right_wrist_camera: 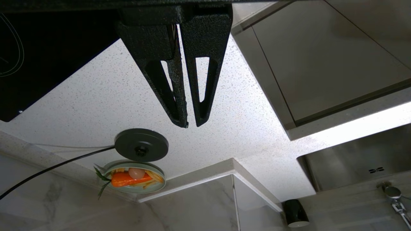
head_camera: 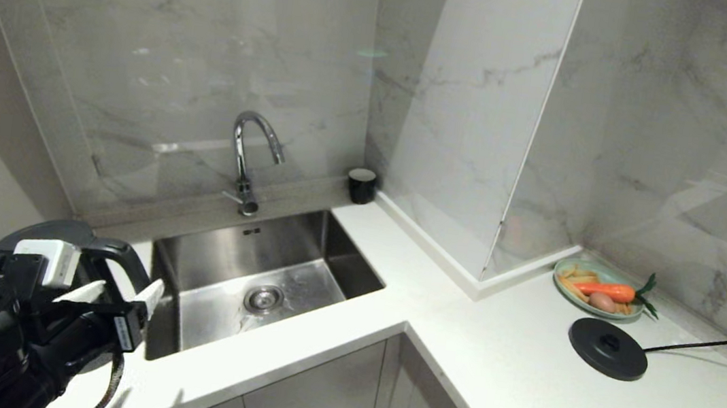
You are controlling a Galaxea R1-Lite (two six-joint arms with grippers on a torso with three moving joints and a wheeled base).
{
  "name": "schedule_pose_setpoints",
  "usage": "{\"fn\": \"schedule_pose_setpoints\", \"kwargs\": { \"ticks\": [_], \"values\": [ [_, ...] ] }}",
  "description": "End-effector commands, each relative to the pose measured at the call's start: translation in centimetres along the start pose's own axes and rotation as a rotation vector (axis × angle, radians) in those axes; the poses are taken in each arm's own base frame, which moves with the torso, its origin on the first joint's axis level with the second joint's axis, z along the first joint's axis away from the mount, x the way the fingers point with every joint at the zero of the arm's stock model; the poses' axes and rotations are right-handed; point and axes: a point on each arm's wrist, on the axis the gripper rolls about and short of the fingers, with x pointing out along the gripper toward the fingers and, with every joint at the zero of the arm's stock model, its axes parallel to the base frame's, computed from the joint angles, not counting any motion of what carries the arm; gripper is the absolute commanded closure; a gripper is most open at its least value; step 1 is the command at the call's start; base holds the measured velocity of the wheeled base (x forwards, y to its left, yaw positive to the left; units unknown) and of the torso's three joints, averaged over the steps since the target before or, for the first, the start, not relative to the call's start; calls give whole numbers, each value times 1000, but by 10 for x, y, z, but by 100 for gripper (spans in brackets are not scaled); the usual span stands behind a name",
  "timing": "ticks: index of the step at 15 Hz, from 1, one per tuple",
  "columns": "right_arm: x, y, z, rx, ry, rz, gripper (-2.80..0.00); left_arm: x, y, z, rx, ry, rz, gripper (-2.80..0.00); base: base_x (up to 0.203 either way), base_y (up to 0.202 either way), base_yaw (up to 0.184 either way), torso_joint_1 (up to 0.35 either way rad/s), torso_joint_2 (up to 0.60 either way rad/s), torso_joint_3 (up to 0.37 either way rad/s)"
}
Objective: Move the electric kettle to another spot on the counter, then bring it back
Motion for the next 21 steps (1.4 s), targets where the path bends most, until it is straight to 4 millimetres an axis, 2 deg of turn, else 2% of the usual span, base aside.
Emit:
{"fn": "schedule_pose_setpoints", "kwargs": {
  "ticks": [1, 5, 9, 12, 16, 18, 21],
  "values": [
    [0, 0, 0, 0, -2, 0, 0, -5, 0, 8, -15, -45, -7, 0, 0, 0, 0, 0, 0, 0],
    [0, 0, 0, 0, -2, 0, 0, -26, 4, 31, 6, -184, -22, 0, 0, 0, 0, 0, 0, 0],
    [0, 0, 0, 0, -2, 0, 0, -63, 13, 57, 49, -364, -13, 0, 0, 0, 0, 0, 0, 0],
    [0, 0, 0, 0, -2, 0, 0, -92, 22, 74, 64, -403, 30, 0, 0, 0, 0, 0, 0, 0],
    [0, 0, 0, 0, -2, 0, 0, -154, 41, 90, 115, -244, 94, 0, 0, 0, 0, 0, 0, 0],
    [0, 0, 0, 0, -2, 0, 0, -190, 51, 101, 89, -296, 117, 0, 0, 0, 0, 0, 0, 0],
    [0, 0, 0, 0, -2, 0, 0, -223, 59, 93, 79, -315, 222, 0, 0, 0, 0, 0, 0, 0]
  ]
}}
